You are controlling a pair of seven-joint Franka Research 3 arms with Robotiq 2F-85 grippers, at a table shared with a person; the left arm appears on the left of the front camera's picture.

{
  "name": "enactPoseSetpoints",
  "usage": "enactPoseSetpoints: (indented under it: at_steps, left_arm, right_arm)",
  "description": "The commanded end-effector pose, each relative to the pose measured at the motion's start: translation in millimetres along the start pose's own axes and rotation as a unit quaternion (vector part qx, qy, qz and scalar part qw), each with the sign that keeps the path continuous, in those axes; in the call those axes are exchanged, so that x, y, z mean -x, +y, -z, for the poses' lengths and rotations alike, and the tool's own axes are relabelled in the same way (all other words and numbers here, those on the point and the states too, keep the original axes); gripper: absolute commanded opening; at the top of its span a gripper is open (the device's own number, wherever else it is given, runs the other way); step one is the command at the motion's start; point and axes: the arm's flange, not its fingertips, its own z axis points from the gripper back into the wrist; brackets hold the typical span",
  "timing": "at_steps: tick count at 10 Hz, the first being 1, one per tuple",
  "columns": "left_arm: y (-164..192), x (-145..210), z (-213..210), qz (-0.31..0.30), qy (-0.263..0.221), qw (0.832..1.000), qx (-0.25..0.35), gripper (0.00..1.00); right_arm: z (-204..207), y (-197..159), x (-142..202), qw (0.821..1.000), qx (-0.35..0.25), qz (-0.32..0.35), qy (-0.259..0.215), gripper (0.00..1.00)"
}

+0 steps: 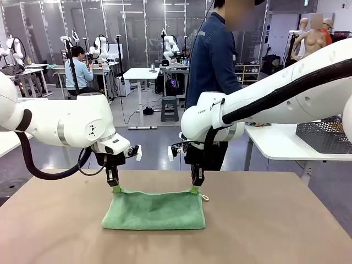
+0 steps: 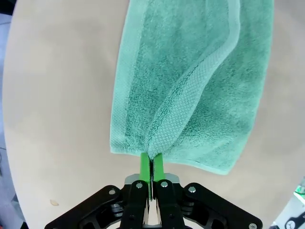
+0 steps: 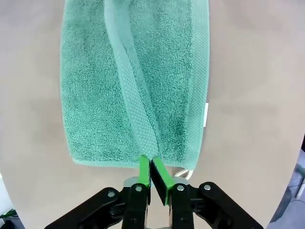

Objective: Fold the towels and place them in the basket.
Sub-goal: When a person lays out a Towel with hook on the table, fold it in half twice.

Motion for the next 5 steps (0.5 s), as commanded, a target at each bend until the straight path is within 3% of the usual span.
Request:
enactPoseSetpoints:
  at_steps: [1, 5]
  left_arm:
    - [12.4, 2.3, 2.0, -0.02, 0.014, 1.0, 0.012, 0.03]
    - [21.0, 7.9, 9.3, -0.013, 0.01, 1.0, 0.013, 0.03]
  right_arm:
    - [2.2, -10.7, 5.9, 1.0, -0.001, -0.003, -0.019, 0.07]
    - [7.1, -14.2, 8.1, 1.0, 0.002, -0.006, -0.02, 0.07]
